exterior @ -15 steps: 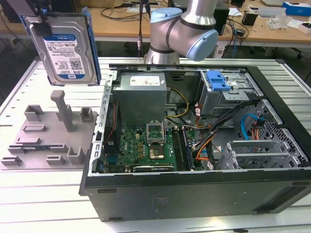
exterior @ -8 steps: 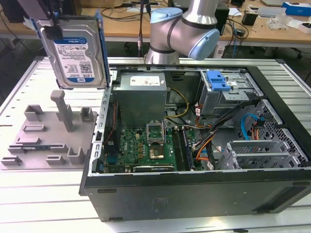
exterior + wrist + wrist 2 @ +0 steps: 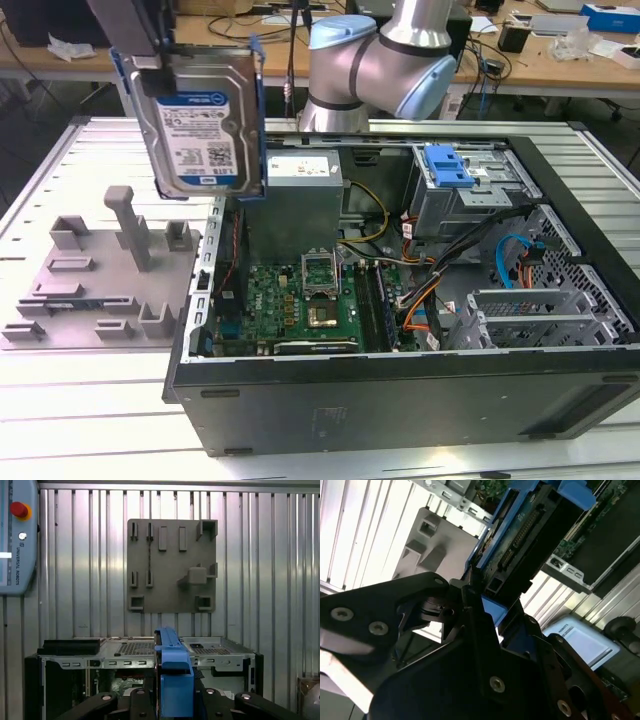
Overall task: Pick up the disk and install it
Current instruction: 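Pick up the disk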
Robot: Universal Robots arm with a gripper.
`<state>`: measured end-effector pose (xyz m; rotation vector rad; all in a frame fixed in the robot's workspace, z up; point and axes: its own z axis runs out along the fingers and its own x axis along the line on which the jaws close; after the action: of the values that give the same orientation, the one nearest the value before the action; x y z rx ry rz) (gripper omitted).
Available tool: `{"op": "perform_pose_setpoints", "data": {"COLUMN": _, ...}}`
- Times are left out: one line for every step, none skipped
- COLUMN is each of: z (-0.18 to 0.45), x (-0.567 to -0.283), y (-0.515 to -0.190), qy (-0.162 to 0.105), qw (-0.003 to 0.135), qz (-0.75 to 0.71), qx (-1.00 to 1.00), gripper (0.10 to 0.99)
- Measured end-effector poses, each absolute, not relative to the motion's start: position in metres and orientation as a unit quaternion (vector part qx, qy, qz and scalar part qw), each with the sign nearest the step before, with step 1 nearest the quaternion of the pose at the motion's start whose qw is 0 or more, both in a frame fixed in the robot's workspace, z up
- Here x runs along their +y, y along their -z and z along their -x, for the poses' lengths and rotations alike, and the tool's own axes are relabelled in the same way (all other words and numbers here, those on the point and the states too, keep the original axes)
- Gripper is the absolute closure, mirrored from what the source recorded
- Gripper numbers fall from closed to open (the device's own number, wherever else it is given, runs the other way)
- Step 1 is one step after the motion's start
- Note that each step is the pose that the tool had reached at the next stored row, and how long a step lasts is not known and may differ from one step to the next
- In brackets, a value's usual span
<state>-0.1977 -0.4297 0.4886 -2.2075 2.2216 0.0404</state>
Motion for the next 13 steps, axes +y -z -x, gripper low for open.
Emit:
{"op": "perform_pose_setpoints", "data": {"z": 0.192, "x": -0.433, "y": -0.489, "qy": -0.013, "qw": 0.005, "qz": 0.705, "qx": 0.709, "gripper": 0.722}}
{"op": "perform_pose_setpoints", "data": {"z": 0.188, "x": -0.435, "y": -0.489, "qy": -0.013, "qw": 0.005, "qz": 0.705, "qx": 0.709, "gripper": 0.722}}
{"op": "perform_pose_setpoints", "data": {"z": 0.183, "x": -0.438, "y": -0.489, "qy": -0.013, "qw": 0.005, "qz": 0.705, "qx": 0.709, "gripper": 0.722}}
{"op": "perform_pose_setpoints", "data": {"z": 0.18, "x": -0.44, "y": -0.489, "qy": -0.013, "qw": 0.004, "qz": 0.705, "qx": 0.709, "gripper": 0.722}}
{"op": "perform_pose_setpoints", "data": {"z": 0.176, "x": -0.442, "y": -0.489, "qy": -0.013, "qw": 0.004, "qz": 0.705, "qx": 0.709, "gripper": 0.722}}
{"op": "perform_pose_setpoints", "data": {"z": 0.172, "x": -0.444, "y": -0.489, "qy": -0.013, "qw": 0.004, "qz": 0.705, "qx": 0.709, "gripper": 0.722}}
{"op": "perform_pose_setpoints", "data": {"z": 0.167, "x": -0.447, "y": -0.489, "qy": -0.013, "qw": 0.004, "qz": 0.705, "qx": 0.709, "gripper": 0.722}}
{"op": "perform_pose_setpoints", "data": {"z": 0.163, "x": -0.449, "y": -0.489, "qy": -0.014, "qw": 0.004, "qz": 0.705, "qx": 0.709, "gripper": 0.722}}
{"op": "perform_pose_setpoints", "data": {"z": 0.157, "x": -0.452, "y": -0.489, "qy": -0.014, "qw": 0.004, "qz": 0.705, "qx": 0.709, "gripper": 0.722}}
{"op": "perform_pose_setpoints", "data": {"z": 0.149, "x": -0.456, "y": -0.489, "qy": -0.014, "qw": 0.004, "qz": 0.705, "qx": 0.709, "gripper": 0.722}}
{"op": "perform_pose_setpoints", "data": {"z": 0.143, "x": -0.459, "y": -0.489, "qy": -0.014, "qw": 0.004, "qz": 0.705, "qx": 0.709, "gripper": 0.722}}
{"op": "perform_pose_setpoints", "data": {"z": 0.14, "x": -0.461, "y": -0.489, "qy": -0.014, "qw": 0.004, "qz": 0.705, "qx": 0.709, "gripper": 0.722}}
{"op": "perform_pose_setpoints", "data": {"z": 0.136, "x": -0.463, "y": -0.489, "qy": -0.014, "qw": 0.004, "qz": 0.705, "qx": 0.709, "gripper": 0.722}}
